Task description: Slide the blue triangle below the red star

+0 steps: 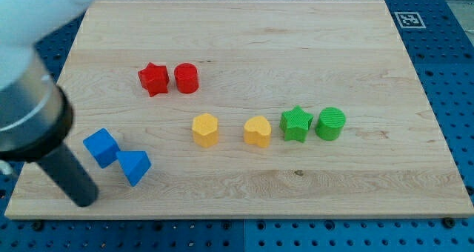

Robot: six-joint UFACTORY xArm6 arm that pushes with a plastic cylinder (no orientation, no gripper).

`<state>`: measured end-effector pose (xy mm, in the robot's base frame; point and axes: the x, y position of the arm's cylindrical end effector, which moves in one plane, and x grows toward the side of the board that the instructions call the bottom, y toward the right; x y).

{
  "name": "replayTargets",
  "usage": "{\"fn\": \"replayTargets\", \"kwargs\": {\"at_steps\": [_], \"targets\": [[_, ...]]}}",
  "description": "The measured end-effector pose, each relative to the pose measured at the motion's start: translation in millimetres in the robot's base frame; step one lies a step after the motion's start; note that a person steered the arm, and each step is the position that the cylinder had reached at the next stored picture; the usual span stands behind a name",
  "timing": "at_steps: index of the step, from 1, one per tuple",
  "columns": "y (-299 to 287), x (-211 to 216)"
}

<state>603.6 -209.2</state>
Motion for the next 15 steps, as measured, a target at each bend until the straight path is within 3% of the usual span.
{"fn": "replayTargets", "kwargs": {"at_steps": [2, 5, 8, 13, 15], "targets": [[3, -40], [10, -7], [76, -12], [63, -27], [90, -26]]}}
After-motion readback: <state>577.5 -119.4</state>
